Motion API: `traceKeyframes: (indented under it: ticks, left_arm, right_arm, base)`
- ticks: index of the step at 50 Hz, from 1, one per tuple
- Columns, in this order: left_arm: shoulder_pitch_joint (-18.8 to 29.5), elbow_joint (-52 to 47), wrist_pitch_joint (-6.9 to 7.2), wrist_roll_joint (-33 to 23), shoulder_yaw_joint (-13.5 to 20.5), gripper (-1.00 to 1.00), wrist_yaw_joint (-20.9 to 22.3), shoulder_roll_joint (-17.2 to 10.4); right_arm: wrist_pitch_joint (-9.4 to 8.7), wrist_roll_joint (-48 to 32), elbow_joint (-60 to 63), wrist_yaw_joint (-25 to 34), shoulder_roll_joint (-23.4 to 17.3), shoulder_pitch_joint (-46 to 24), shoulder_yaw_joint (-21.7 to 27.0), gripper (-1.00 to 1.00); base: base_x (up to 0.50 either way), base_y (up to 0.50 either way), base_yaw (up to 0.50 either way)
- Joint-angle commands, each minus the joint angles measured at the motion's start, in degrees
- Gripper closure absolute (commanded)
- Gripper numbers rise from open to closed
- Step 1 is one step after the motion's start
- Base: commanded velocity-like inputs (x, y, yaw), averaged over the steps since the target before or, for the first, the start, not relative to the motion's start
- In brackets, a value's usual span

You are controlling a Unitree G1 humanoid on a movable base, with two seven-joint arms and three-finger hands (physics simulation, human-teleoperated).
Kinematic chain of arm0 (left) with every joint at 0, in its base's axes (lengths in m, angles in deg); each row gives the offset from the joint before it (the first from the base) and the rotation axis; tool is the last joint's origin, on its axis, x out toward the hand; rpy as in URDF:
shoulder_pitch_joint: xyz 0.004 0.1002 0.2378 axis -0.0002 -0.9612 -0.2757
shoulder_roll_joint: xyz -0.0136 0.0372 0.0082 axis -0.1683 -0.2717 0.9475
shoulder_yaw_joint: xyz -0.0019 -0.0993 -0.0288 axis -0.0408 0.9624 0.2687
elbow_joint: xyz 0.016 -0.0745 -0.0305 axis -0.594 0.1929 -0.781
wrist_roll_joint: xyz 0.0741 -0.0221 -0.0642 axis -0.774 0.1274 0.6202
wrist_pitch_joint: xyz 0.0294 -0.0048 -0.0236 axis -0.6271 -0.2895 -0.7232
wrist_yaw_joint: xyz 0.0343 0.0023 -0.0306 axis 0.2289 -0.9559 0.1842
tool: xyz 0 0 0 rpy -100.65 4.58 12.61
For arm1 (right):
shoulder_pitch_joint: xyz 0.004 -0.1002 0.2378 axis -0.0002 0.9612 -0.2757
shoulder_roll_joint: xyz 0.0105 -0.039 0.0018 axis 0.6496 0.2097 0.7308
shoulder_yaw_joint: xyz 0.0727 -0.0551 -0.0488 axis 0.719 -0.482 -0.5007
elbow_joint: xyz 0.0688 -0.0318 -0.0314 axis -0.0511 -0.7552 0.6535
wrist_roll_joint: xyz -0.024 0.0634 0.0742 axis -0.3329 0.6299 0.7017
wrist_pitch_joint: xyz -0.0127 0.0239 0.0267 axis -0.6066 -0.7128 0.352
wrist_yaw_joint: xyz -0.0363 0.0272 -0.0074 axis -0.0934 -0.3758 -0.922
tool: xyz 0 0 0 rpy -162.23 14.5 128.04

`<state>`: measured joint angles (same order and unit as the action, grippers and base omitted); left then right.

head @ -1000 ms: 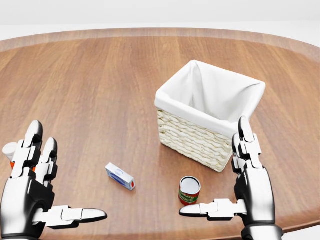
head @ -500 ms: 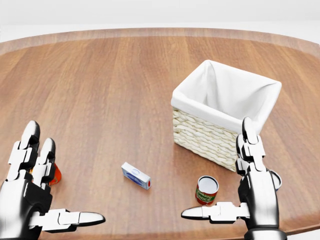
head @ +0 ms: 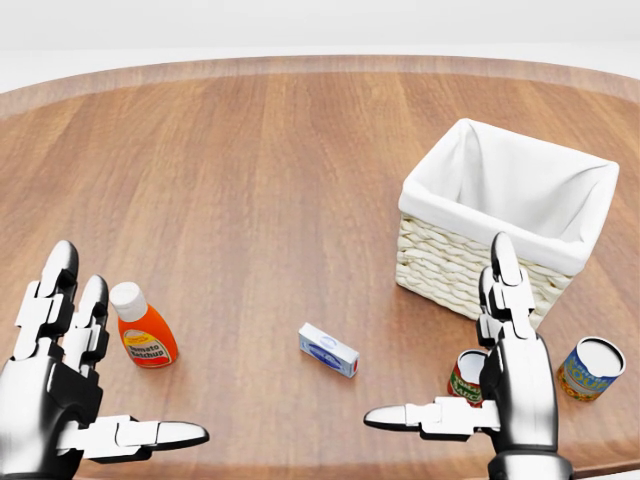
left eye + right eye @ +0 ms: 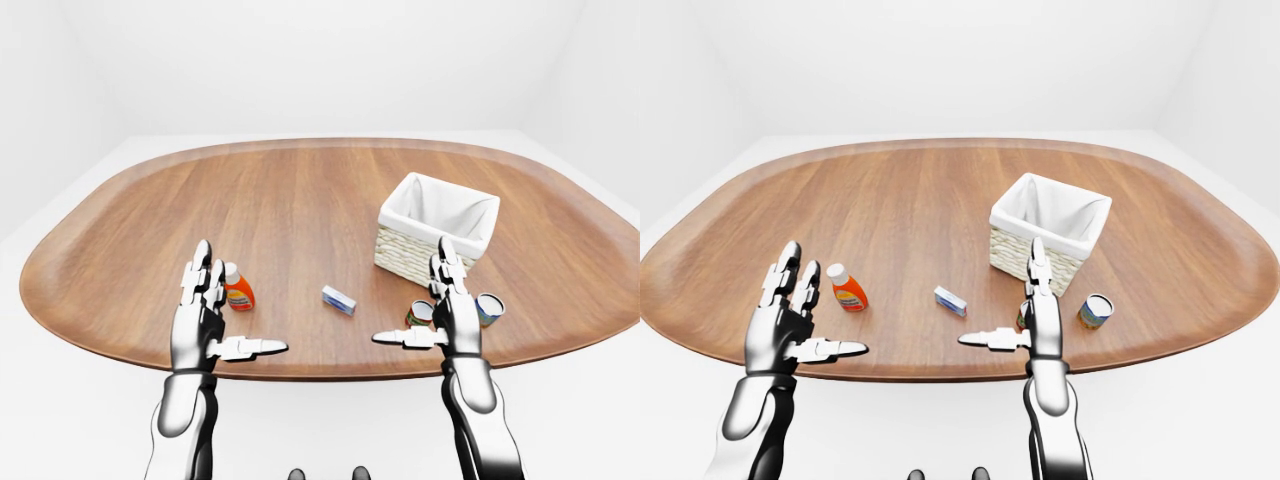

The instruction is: Pick up the ketchup, and put it in the basket.

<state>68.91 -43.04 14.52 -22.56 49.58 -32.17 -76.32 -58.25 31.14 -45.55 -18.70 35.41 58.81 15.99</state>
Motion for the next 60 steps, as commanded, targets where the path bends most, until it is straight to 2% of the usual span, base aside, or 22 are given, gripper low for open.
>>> traceKeyframes:
  ticks: [1, 4, 6, 27, 32, 35, 36, 40, 47, 56, 60]
  left_arm:
    - [0.2, -0.3, 0.83, -0.5, -0.2, -1.00, -0.3, 0.0]
    - [0.3, -0.7, 1.13, 0.2, 0.3, -1.00, -0.3, 0.0]
    - [0.0, -1.0, 1.13, 0.7, 0.6, -1.00, -0.1, 0.1]
    - [0.0, -1.9, 1.13, 0.6, 0.9, -1.00, -0.2, 0.2]
    - [-0.1, -1.7, 1.13, 0.1, 0.7, -1.00, -0.3, 0.3]
    - [-0.5, -1.5, 0.77, -0.1, 0.5, -1.00, -0.3, 0.4]
    - [-0.5, -1.4, 0.70, -0.4, 0.3, -1.00, -0.2, 0.3]
    - [-0.2, -1.2, 1.01, -0.2, 0.4, -1.00, -0.1, 0.2]
    - [-0.2, -0.7, 0.52, -1.0, 0.2, -1.00, -0.5, 0.2]
    - [-0.3, -0.6, 0.24, -1.1, 0.2, -1.00, -0.4, 0.2]
    - [-1.2, -2.0, 0.58, -1.0, 0.3, -1.00, -0.2, 0.2]
  right_arm:
    - [-1.21, 0.2, -0.7, -1.1, 0.0, -0.8, 0.1, -1.00]
    - [-1.82, 0.3, -0.5, -1.2, 0.0, -0.9, 0.1, -1.00]
    - [-1.58, 1.0, -0.3, -0.6, -0.1, -0.7, 0.0, -1.00]
    - [-1.55, 0.7, 0.8, -0.4, -0.1, -0.1, -0.4, -1.00]
    - [-1.02, 0.5, 0.0, -1.0, -0.1, -0.6, -0.1, -1.00]
    - [-1.24, 0.6, -0.2, -1.3, 0.0, -0.8, 0.1, -1.00]
    - [-0.68, 0.7, -0.2, -1.1, -0.1, -0.6, 0.1, -1.00]
    - [-0.52, 0.9, -0.2, -1.0, -0.1, -0.6, 0.1, -1.00]
    - [-0.13, 0.8, -0.8, -0.7, -0.2, -0.7, -0.1, -1.00]
    - [-0.18, 0.6, -1.0, -0.6, -0.2, -0.7, -0.3, -1.00]
    - [-0.31, 0.9, -0.5, -0.2, -0.2, -0.5, -0.2, -1.00]
  base:
    - [0.00, 0.00, 0.00]
    - [0.00, 0.00, 0.00]
    - [0.00, 0.00, 0.00]
    - [0.50, 0.00, 0.00]
    - [0.50, 0.00, 0.00]
    - [0.50, 0.00, 0.00]
    - [0.00, 0.00, 0.00]
    - [0.00, 0.00, 0.00]
    - [0.00, 0.00, 0.00]
    - [0.00, 0.00, 0.00]
    - [0.00, 0.00, 0.00]
